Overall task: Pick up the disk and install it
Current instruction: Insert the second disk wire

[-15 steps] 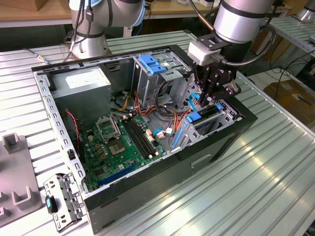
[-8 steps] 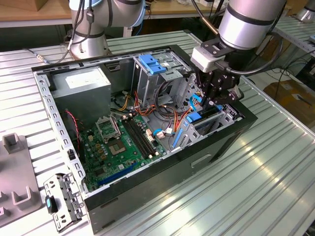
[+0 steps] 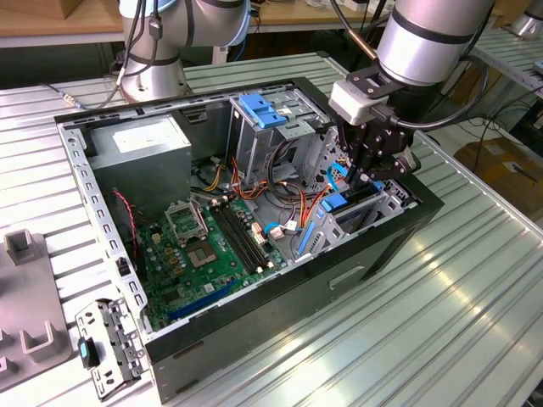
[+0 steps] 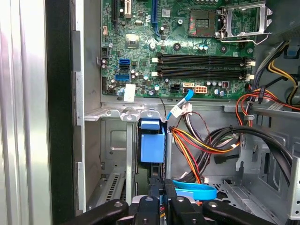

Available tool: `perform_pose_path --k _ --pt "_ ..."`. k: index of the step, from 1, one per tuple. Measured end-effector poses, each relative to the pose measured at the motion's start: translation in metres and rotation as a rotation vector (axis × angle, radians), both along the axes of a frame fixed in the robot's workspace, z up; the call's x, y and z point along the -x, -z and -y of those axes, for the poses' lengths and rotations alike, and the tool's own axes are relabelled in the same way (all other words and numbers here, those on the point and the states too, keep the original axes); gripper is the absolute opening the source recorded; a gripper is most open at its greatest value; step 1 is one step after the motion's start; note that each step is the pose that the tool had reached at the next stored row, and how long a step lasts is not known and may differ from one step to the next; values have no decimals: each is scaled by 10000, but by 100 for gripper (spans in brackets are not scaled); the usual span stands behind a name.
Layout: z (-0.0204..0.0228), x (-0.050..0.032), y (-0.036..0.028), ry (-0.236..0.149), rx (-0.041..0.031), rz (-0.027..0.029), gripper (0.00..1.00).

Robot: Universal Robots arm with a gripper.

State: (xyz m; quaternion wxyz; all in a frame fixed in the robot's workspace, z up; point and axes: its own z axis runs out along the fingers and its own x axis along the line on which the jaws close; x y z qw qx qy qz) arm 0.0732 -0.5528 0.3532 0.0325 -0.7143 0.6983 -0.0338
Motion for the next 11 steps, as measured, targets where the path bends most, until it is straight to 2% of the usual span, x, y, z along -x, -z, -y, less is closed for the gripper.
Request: perform_pose_path --k 5,7,8,10,11 --pt "0 0 0 0 0 1 16" --pt "0 2 0 0 -1 18 16" --pt "2 4 0 1 -11 38 16" --pt "14 7 0 0 -75 103 16" --pt "29 16 0 -1 -146 167 16"
